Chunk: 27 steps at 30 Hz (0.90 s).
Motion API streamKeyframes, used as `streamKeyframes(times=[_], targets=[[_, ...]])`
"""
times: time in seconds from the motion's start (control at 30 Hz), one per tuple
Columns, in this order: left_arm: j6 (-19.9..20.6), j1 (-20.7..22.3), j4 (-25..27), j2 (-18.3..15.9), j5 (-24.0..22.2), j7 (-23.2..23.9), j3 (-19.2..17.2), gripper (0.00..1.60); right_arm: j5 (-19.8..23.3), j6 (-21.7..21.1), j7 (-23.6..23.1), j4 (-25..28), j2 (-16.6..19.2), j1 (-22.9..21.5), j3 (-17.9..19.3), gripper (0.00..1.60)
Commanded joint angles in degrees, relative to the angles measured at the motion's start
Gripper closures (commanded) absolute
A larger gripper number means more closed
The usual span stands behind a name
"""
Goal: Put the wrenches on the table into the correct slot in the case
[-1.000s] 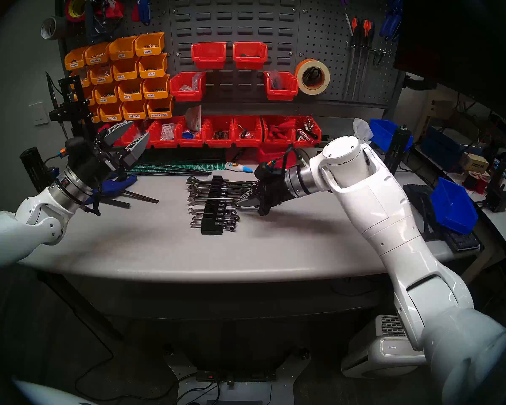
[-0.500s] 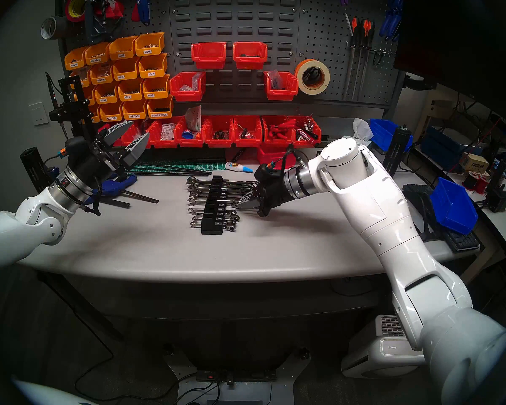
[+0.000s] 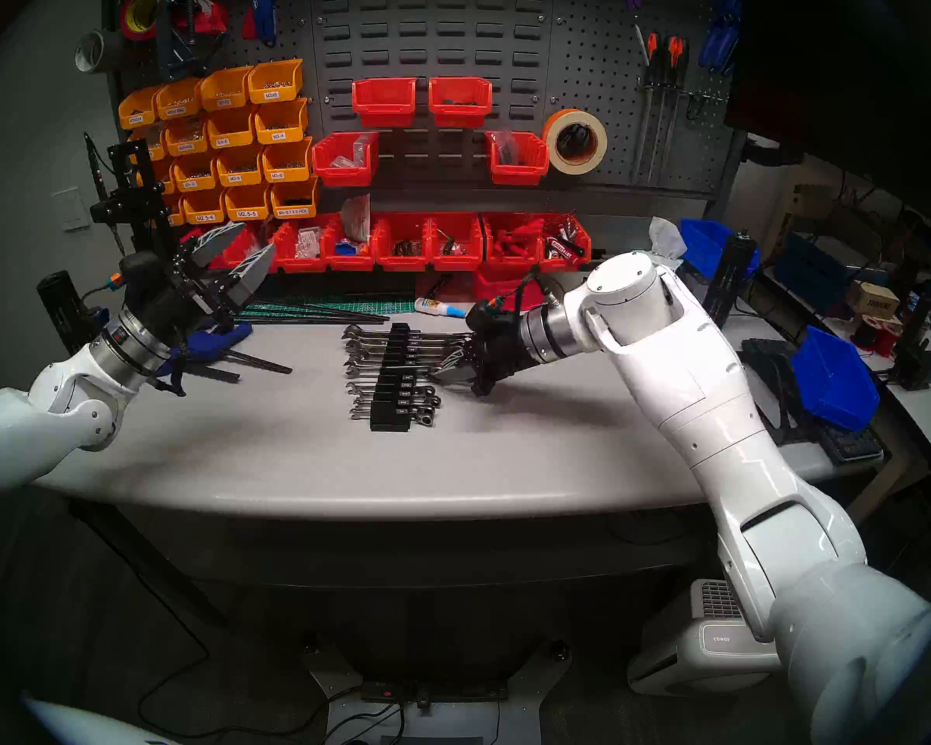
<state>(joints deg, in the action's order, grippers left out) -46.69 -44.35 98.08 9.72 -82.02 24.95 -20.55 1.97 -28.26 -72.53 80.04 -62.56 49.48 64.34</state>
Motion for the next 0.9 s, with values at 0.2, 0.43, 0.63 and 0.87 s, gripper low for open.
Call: streamKeyframes(times=[0.2, 0.43, 0.63, 0.87], targets=[[-0.94, 1.41, 0.03, -0.03, -0.14, -0.15, -1.41, 0.0, 0.08, -2.27, -1.1, 1.26, 0.23, -2.62, 0.4, 0.91], [-0.93, 1.41, 0.03, -0.03, -0.14, -0.15, -1.41, 0.0, 0.19, -2.23, -1.07, 1.89, 0.37, -2.19, 0.95, 0.93], [-0.87, 1.41, 0.04, -0.05, -0.15, -0.14, -1.4, 0.0, 1.09, -2.07, 0.58, 3.12, -0.29, -1.62, 3.11, 0.79], [-0.87, 1.41, 0.04, -0.05, -0.15, -0.14, -1.4, 0.0, 2.19, -0.92, 2.38, 3.93, -1.05, -1.22, 5.63, 0.25]])
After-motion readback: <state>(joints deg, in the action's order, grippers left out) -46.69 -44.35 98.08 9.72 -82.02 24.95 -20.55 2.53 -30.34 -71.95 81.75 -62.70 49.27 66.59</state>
